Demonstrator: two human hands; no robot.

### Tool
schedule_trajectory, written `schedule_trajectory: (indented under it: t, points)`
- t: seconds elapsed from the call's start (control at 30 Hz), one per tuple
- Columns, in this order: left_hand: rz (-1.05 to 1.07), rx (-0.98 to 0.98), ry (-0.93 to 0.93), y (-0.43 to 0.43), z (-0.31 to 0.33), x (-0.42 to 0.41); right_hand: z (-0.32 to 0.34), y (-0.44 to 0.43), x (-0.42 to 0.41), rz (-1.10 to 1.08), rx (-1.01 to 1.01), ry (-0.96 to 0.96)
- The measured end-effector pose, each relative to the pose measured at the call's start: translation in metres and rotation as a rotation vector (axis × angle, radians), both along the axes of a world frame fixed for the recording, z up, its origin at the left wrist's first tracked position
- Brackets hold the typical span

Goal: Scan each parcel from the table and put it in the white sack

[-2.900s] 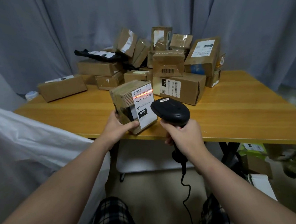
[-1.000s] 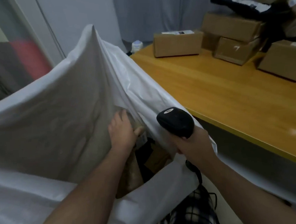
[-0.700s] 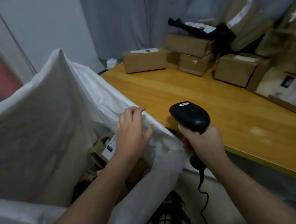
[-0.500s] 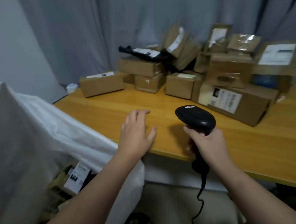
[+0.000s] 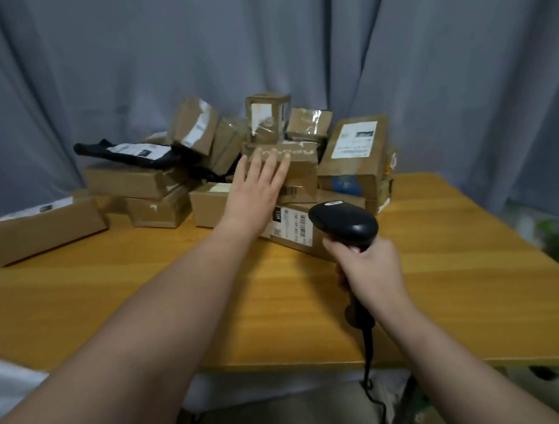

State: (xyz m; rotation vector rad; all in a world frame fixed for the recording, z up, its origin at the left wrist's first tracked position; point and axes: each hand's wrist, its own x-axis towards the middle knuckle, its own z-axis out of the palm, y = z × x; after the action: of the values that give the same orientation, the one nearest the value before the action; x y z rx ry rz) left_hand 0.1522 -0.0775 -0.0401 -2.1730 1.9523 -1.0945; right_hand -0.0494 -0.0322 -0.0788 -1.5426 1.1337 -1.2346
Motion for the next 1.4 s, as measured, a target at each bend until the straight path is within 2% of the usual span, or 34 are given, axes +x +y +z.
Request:
schedule_trajectory:
  t: [0.1, 0.3, 0.37, 0.47, 0.53, 0.7, 0.77, 0.83, 0.97, 1.13, 1.3, 1.4]
  points:
    - [-0.014, -0.006, -0.107, -0.023, -0.003, -0.002, 0.000, -0.001, -0.004, -0.002, 0.020, -0.027]
    - [-0.056, -0.069, -0.170, -0.033, 0.000, 0.004, 0.001, 0.000, -0.009, 0.002, 0.051, -0.056]
    - [-0.082, -0.126, 0.039, -0.016, 0.009, 0.009, 0.003, 0.002, -0.010, 0.009, 0.036, -0.054]
    - [-0.270, -0.230, 0.637, 0.030, 0.013, 0.015, 0.004, 0.008, -0.010, 0.022, 0.009, -0.089]
    - [-0.407, -0.196, 0.933, 0.071, 0.006, 0.016, 0.004, 0.016, -0.008, 0.038, 0.011, -0.169]
    - [-0.451, -0.051, 1.328, 0.141, -0.038, 0.018, 0.008, 0.050, 0.007, 0.182, 0.098, -0.442]
    - [-0.448, 0.018, 1.420, 0.160, -0.051, 0.018, 0.006, 0.065, 0.014, 0.268, 0.191, -0.584]
    - [-0.458, 0.050, 1.449, 0.175, -0.060, 0.019, 0.000, 0.078, 0.021, 0.314, 0.270, -0.651]
    - [-0.339, 0.015, 1.337, 0.191, -0.060, 0.012, -0.012, 0.099, 0.027, 0.347, 0.265, -0.600]
    - [-0.220, -0.097, 1.338, 0.192, -0.048, 0.011, -0.023, 0.110, 0.025, 0.269, 0.091, -0.309]
    - [-0.212, 0.109, 1.356, 0.190, -0.048, 0.015, -0.037, 0.124, 0.007, 0.214, -0.008, -0.027]
    - [-0.206, 0.155, 1.401, 0.188, -0.050, 0.019, -0.045, 0.138, -0.002, 0.198, -0.004, -0.014]
